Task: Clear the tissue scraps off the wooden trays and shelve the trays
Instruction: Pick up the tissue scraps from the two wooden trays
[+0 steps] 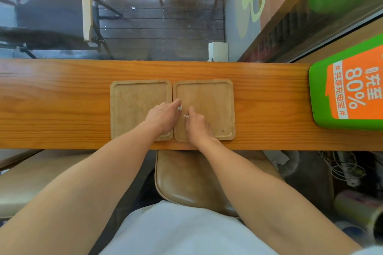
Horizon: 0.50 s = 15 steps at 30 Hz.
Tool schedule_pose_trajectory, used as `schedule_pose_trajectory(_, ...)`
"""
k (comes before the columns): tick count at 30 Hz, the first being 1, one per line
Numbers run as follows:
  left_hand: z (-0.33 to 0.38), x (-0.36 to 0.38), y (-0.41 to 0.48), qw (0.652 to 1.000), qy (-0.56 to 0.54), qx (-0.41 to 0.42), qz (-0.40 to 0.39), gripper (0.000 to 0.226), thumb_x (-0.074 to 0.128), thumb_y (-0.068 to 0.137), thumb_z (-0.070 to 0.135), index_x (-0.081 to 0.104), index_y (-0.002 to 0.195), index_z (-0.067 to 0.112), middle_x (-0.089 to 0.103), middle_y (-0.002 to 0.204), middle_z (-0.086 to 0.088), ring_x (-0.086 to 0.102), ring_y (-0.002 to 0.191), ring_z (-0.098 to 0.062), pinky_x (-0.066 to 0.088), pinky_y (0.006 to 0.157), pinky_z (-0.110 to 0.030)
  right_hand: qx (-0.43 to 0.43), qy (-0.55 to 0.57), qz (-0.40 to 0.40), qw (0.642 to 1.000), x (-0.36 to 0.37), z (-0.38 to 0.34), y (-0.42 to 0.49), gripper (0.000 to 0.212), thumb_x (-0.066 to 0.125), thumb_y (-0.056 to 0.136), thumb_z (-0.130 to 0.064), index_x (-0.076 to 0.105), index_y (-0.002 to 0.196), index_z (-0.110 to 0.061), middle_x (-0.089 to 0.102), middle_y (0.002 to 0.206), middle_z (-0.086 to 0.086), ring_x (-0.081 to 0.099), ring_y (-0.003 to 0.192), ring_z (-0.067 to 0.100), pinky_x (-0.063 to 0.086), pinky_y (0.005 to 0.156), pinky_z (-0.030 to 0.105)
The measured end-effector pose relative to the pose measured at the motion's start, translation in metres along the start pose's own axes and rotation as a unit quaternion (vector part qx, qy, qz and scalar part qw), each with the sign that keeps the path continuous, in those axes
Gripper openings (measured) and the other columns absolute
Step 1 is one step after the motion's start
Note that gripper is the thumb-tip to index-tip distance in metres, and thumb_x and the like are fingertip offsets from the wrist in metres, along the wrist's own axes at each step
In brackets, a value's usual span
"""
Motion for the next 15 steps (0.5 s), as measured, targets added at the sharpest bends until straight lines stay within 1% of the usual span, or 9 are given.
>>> schedule_pose_trajectory(2, -0.001, -0.003, -0.001, 1.0, -0.007, -0.02, -0.01, 0.019, 0.035, 0.102, 0.034, 0.045, 0.107, 0.02, 0.064, 0.082, -0.008, 0.06, 0.068, -0.029, 0.054, 0.061, -0.043, 0.031, 0.014, 0.0, 0.999, -0.004, 0.001, 0.0, 0.02, 0.036, 0.099, -0.025, 0.042, 0.117, -0.017, 0.062, 0.092, 0.009, 0.06, 0.075, 0.026, 0.045, 0.059, 0.036)
schedule_pose_trajectory(4, -0.001, -0.007, -0.004, 0.999, -0.016, -0.039, -0.022, 0.024, 0.032, 0.1, 0.037, 0.045, 0.097, 0.018, 0.061, 0.079, -0.007, 0.058, 0.067, -0.028, 0.049, 0.06, -0.041, 0.036, 0.025, 0.02, 0.999, -0.011, 0.004, -0.002, 0.012, 0.038, 0.096, -0.029, 0.043, 0.096, -0.018, 0.055, 0.077, 0.004, 0.055, 0.065, 0.022, 0.038, 0.05, 0.033)
schedule_pose_trajectory(5, 0.0, -0.01, -0.007, 0.998, -0.021, -0.044, -0.027, 0.026, 0.03, 0.1, 0.038, 0.045, 0.091, 0.018, 0.06, 0.079, -0.007, 0.058, 0.067, -0.027, 0.048, 0.061, -0.04, 0.03, 0.023, 0.029, 0.999, -0.015, 0.005, -0.004, 0.014, 0.038, 0.095, -0.03, 0.042, 0.087, -0.019, 0.052, 0.073, 0.002, 0.052, 0.062, 0.02, 0.034, 0.048, 0.032)
schedule_pose_trajectory(7, 0.002, -0.016, -0.013, 0.998, -0.028, -0.048, -0.025, 0.032, 0.031, 0.1, 0.04, 0.048, 0.085, 0.018, 0.061, 0.08, -0.007, 0.058, 0.068, -0.027, 0.051, 0.065, -0.042, 0.022, 0.014, 0.032, 0.999, -0.023, 0.007, -0.009, 0.021, 0.036, 0.094, -0.031, 0.038, 0.076, -0.022, 0.048, 0.071, 0.001, 0.052, 0.064, 0.024, 0.034, 0.05, 0.032)
schedule_pose_trajectory(8, 0.004, -0.019, -0.017, 0.998, -0.029, -0.048, -0.02, 0.034, 0.032, 0.1, 0.042, 0.051, 0.086, 0.017, 0.062, 0.082, -0.007, 0.059, 0.07, -0.026, 0.053, 0.067, -0.043, 0.023, 0.014, 0.028, 0.999, -0.027, 0.006, -0.011, 0.021, 0.035, 0.094, -0.031, 0.038, 0.076, -0.021, 0.048, 0.073, 0.002, 0.053, 0.068, 0.026, 0.036, 0.053, 0.034)
schedule_pose_trajectory(10, 0.006, -0.024, -0.026, 0.999, -0.026, -0.046, -0.01, 0.037, 0.036, 0.102, 0.045, 0.056, 0.092, 0.017, 0.064, 0.085, -0.005, 0.062, 0.074, -0.026, 0.055, 0.072, -0.044, 0.029, 0.013, 0.021, 0.999, -0.034, 0.005, -0.017, 0.015, 0.032, 0.093, -0.026, 0.041, 0.086, -0.018, 0.049, 0.077, 0.005, 0.053, 0.072, 0.027, 0.038, 0.058, 0.035)
schedule_pose_trajectory(12, 0.007, -0.025, -0.037, 0.998, -0.037, -0.042, -0.007, 0.032, 0.039, 0.103, 0.042, 0.058, 0.097, 0.016, 0.066, 0.089, -0.004, 0.064, 0.078, -0.025, 0.057, 0.075, -0.045, 0.025, -0.011, 0.019, 0.999, -0.041, 0.004, -0.024, 0.01, 0.03, 0.093, -0.017, 0.04, 0.094, -0.017, 0.05, 0.08, 0.005, 0.051, 0.069, 0.024, 0.036, 0.055, 0.035)
schedule_pose_trajectory(14, 0.007, -0.027, -0.049, 0.998, -0.057, -0.034, -0.005, 0.023, 0.04, 0.103, 0.035, 0.055, 0.101, 0.017, 0.066, 0.09, -0.005, 0.065, 0.078, -0.024, 0.058, 0.076, -0.045, 0.011, -0.044, 0.022, 0.999, -0.049, 0.004, -0.033, 0.011, 0.032, 0.094, -0.01, 0.04, 0.095, -0.018, 0.05, 0.08, 0.005, 0.049, 0.067, 0.019, 0.032, 0.05, 0.032)
schedule_pose_trajectory(15, 0.007, -0.029, -0.056, 0.998, -0.06, -0.026, -0.002, 0.02, 0.041, 0.103, 0.032, 0.055, 0.103, 0.018, 0.066, 0.09, -0.004, 0.065, 0.077, -0.023, 0.058, 0.076, -0.045, 0.0, -0.056, 0.025, 0.998, -0.053, 0.003, -0.039, 0.012, 0.033, 0.096, -0.01, 0.04, 0.095, -0.02, 0.051, 0.082, 0.004, 0.049, 0.066, 0.017, 0.031, 0.049, 0.032)
Point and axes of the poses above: each hand's wrist, its own y-axis towards the middle knuckle, its own x-axis out of the palm, z = x × y, the point moved 3 cm from there along y, towards the middle knuckle
